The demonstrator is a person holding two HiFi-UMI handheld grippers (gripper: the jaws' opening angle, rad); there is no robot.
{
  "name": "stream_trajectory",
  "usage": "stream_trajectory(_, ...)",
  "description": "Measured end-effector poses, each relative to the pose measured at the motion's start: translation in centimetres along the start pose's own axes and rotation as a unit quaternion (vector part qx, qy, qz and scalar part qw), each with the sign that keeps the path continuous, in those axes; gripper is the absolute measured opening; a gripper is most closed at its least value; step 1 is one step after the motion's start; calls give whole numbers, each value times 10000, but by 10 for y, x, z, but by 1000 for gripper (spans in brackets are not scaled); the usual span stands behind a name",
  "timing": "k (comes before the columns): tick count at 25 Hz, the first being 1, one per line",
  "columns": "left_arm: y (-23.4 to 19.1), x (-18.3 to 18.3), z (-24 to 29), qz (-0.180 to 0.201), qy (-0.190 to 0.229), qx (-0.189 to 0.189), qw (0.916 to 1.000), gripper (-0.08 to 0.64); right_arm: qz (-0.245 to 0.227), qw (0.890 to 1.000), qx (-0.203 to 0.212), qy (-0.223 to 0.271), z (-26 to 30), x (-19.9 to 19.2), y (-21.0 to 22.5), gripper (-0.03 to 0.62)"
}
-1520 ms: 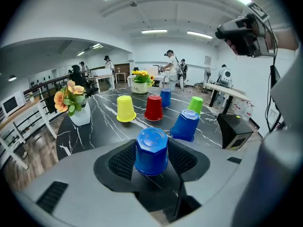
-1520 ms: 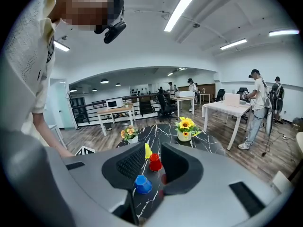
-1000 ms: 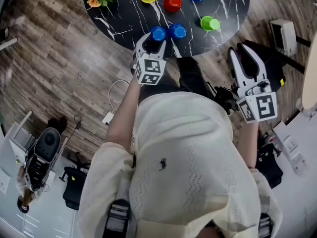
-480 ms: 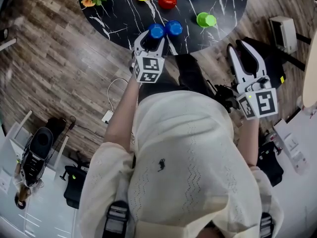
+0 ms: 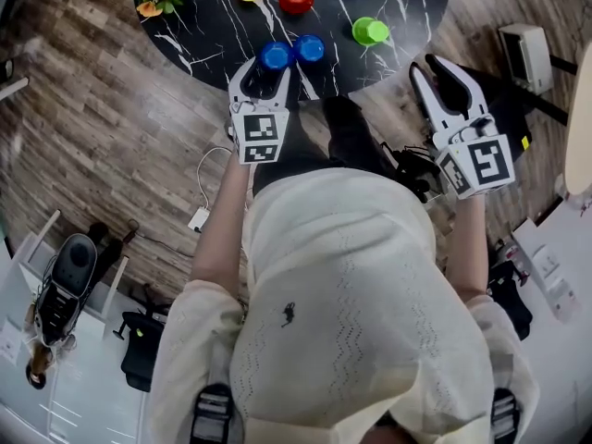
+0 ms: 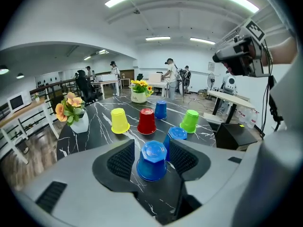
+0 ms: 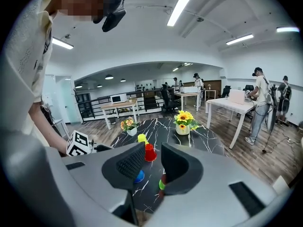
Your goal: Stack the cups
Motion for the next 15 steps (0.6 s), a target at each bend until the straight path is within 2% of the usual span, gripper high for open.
stream_trajectory(6,4,36,-15,-122,406,288,9987,244,165,9997,127,-151,13,-24,21,115)
stream_trajectory(11,12,61,-22,-325,723,465,9958,244,56,9987,317,-407,32,-50,34,116)
stream_trajectory(15,21,81,-27,-316,926,501,9939,244,61,9969,384,-684,45,-77,42,124)
Point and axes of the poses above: the fingertips, and each gripper's own axes: z forward along the fingers, y to its right, x out of its top, the point moved 4 cm from there along -z, backward along the fingers, and after that the axes turned 15 degrees about y, right-handed, at the moved point
